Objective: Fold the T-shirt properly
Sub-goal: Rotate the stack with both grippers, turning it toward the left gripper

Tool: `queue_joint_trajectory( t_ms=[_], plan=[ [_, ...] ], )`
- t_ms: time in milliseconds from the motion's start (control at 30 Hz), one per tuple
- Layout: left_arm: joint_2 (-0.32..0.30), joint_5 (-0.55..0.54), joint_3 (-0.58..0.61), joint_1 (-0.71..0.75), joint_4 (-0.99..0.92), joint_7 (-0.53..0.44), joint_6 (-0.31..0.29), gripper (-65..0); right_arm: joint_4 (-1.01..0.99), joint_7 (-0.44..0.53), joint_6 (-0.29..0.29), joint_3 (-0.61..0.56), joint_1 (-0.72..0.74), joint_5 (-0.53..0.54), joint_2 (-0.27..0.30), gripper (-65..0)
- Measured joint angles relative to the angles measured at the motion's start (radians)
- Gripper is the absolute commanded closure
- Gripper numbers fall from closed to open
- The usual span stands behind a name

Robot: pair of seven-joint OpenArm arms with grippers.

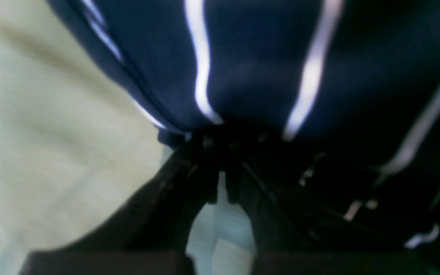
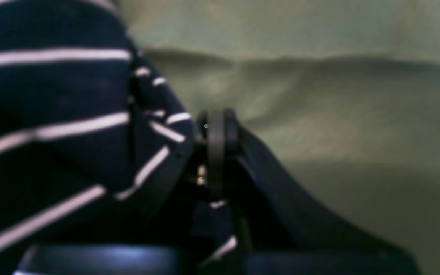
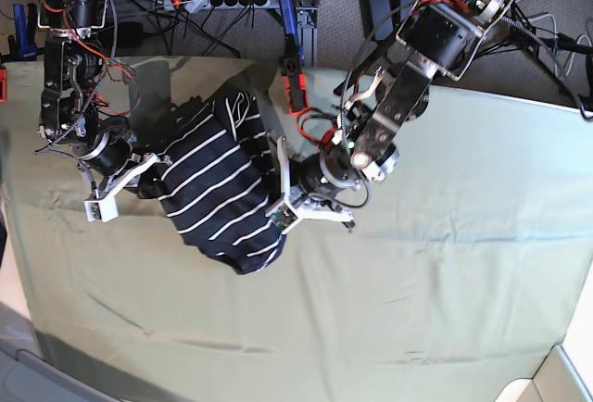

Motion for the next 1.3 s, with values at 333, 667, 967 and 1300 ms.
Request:
queue_joint_trajectory(
  t_ms=[333,667,967,1300],
  plan=[
    [0.0,-0.026,0.0,-0.107,-0.088,0.001,0.001,-3.0,0.072,-0.039,0.0,0.0,-0.061,0.042,-0.029,0.0],
    [0.014,-0.037,-0.002,-0.114,-0.089,0.013,0.004,-3.0,0.073,-0.037,0.0,0.002,-0.06,0.042,-0.1,0.0],
    [0.014,-0.059,-0.002,-0.114,-0.089,0.013,0.004,-3.0,0.073,-0.05,0.0,0.003,-0.06,0.058,-0.109,0.0],
    [0.014,-0.059,-0.002,-0.114,-0.089,0.011,0.004,-3.0,0.073,-0.065,0.0,0.003,-0.06,0.061,-0.109,0.0]
  ],
)
